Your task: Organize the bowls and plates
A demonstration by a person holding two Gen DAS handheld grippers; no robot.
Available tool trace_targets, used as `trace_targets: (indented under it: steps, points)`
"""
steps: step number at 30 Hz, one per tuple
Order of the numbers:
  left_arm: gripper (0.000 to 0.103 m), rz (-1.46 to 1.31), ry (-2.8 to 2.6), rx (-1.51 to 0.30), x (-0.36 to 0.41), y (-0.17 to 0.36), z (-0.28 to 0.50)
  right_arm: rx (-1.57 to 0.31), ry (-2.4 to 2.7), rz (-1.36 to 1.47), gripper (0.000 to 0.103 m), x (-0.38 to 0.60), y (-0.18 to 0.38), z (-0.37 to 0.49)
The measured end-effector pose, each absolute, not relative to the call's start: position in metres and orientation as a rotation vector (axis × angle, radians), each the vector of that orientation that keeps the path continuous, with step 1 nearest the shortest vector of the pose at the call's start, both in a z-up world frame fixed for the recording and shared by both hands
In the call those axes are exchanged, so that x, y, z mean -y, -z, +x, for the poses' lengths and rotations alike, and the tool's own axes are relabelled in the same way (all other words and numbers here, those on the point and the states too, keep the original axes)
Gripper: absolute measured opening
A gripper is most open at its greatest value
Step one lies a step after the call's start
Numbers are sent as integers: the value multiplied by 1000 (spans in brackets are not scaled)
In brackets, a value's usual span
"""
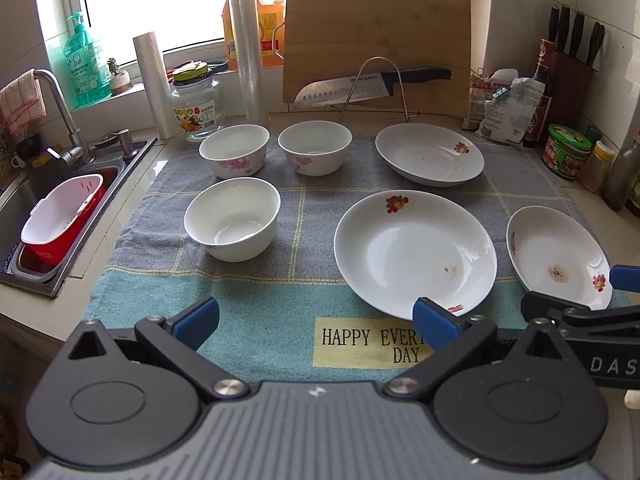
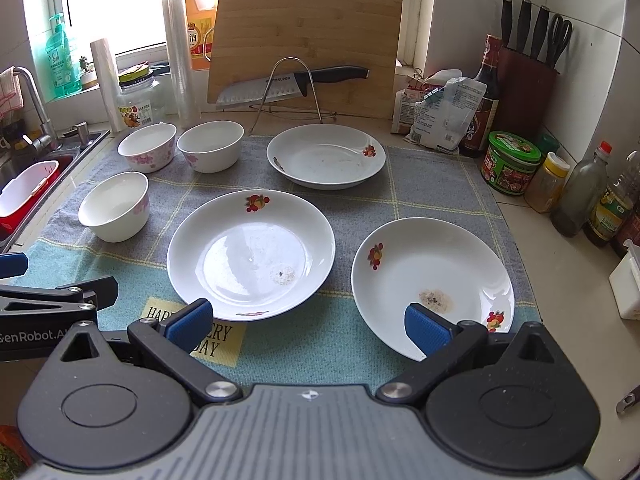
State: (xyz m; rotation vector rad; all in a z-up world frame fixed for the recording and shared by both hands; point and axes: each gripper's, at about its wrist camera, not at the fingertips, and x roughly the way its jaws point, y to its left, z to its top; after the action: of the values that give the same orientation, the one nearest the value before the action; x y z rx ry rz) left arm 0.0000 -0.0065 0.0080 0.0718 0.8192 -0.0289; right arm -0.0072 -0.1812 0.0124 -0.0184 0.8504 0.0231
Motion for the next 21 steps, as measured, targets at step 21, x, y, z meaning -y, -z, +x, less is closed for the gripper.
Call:
trace_targets:
  steps: [21]
  points:
    - [102, 71, 12, -818, 9, -11, -1, -841, -31, -17, 103, 183, -13, -8]
